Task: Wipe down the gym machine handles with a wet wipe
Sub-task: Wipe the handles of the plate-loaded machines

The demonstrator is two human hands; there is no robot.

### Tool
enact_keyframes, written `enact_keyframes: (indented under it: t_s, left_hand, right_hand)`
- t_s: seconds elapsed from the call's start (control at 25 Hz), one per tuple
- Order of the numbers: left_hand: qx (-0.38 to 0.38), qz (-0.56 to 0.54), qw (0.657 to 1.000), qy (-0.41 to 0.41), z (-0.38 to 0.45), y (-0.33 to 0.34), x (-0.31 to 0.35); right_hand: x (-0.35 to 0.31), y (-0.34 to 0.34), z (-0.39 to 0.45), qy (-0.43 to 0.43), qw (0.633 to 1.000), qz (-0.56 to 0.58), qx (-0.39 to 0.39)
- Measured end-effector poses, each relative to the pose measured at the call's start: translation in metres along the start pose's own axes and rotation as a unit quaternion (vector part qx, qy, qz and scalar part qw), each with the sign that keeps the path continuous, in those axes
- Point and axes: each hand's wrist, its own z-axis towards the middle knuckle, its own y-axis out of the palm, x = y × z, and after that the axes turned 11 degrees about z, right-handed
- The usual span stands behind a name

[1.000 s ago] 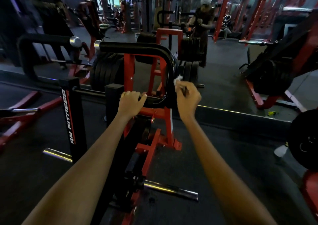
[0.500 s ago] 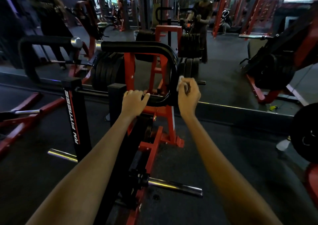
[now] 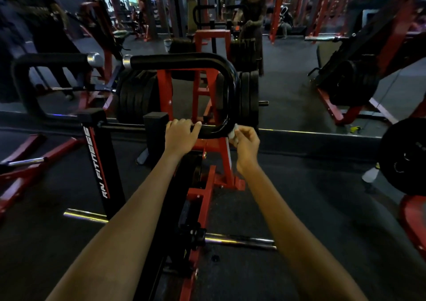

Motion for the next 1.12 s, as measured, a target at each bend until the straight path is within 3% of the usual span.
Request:
enact_keyframes:
  t_s: [0.08,0.24,0.36,0.48,0.72,0.96,1.12]
  left_hand:
    - [0.017,-0.004,1.000,0.002,-0.001,0.003,-0.001]
    - [-0.003,0.018,1.000,0.002,0.003,0.003,-0.002]
    - [-0.016,0.002,1.000,0.003,0.001,0.003,-0.001]
    - [0.006,0.014,1.000,-0.012,-0.001,0.003,0.000]
    - [0.024,0.020,0.998,-0.046,0.000,0.006,0.008]
    - [0.031,0.035,0.992,-0.117,-0.007,0.010,0.020]
    - [-0.045,0.094,0.987,-0.119,-0.014,0.008,0.024]
  right_hand:
    - [0.000,-0.003,0.001,0.008,1.000,-0.014,-0.010]
    - [-0.002,0.000,0.000,0.133,0.991,0.033,0.001]
    - [-0.032,0.001,0.020,0.087,0.994,0.062,0.002]
    - [-0.046,-0.001,0.029,0.024,0.998,0.007,-0.057]
    - [-0.056,0.001,0.055,0.105,0.988,-0.023,-0.109]
    - [-0.105,0.059,0.109,0.019,0.985,-0.066,-0.160]
    - [-0.116,0.098,0.127,-0.119,0.945,-0.176,-0.247]
